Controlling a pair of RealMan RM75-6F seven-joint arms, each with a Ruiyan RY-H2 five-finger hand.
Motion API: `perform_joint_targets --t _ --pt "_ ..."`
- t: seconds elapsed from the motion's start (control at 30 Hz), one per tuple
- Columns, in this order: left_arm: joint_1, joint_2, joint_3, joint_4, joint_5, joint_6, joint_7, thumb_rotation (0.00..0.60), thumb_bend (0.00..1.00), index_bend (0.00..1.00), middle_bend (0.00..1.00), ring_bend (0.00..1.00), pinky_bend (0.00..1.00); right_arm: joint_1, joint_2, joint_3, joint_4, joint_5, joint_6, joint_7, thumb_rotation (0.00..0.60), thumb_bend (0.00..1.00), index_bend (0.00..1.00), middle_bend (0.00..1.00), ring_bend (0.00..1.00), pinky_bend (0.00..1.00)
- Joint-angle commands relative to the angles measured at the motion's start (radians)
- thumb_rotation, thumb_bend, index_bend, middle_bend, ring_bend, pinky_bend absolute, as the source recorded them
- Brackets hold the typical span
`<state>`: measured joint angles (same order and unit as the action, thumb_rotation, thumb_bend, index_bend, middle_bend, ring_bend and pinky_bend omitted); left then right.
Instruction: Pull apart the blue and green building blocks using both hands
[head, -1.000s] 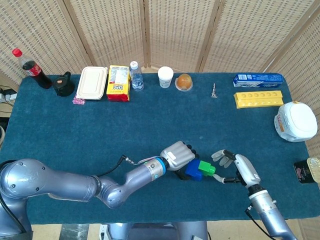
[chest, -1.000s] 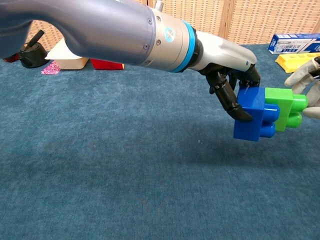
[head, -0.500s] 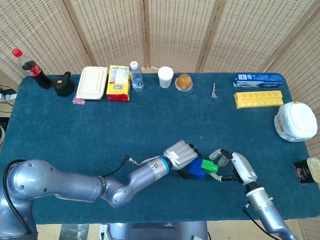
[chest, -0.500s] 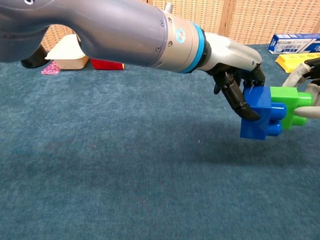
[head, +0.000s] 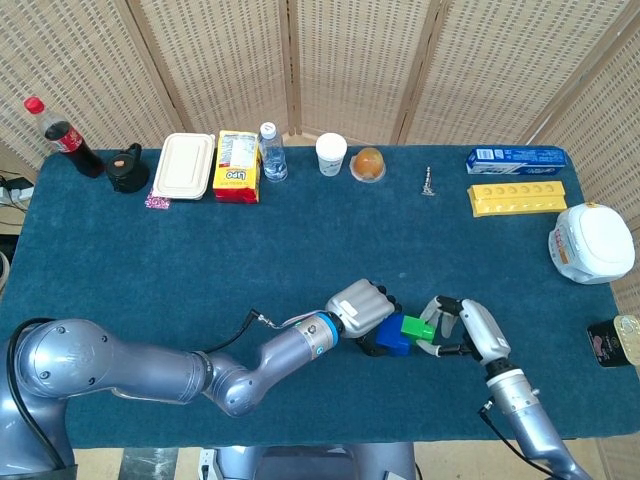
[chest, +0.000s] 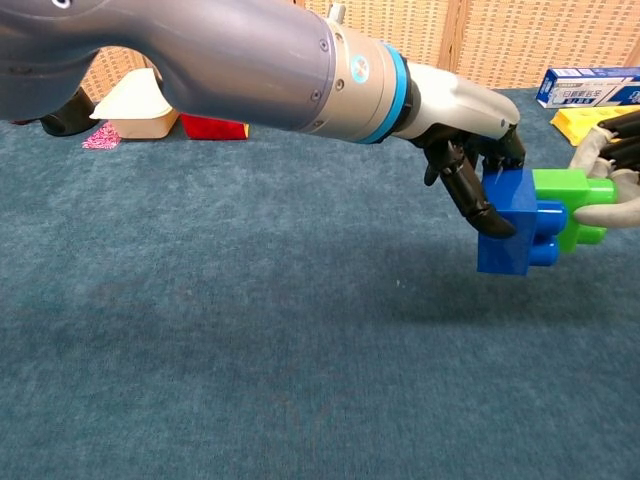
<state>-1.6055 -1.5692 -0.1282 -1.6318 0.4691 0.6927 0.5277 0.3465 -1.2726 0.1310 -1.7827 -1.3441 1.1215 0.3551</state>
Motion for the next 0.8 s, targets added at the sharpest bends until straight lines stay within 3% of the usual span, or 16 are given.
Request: perform_joint_targets --t 0.03,0.8 --pt "-0.001 -0.001 0.003 0.000 0.004 0.003 -0.001 0.340 0.39 0.44 0.33 0.25 0.38 0.002 -0.004 0.004 0.002 0.006 0.000 -0.002 0.600 0.27 0.60 0.65 0.72 0.58" --pt "0.014 0.041 0.051 -0.042 0.015 0.029 0.000 0.341 0.39 0.44 0.33 0.25 0.38 -0.022 0.016 0.008 0.021 0.019 0.030 0.023 0.600 0.28 0.62 0.68 0.76 0.61"
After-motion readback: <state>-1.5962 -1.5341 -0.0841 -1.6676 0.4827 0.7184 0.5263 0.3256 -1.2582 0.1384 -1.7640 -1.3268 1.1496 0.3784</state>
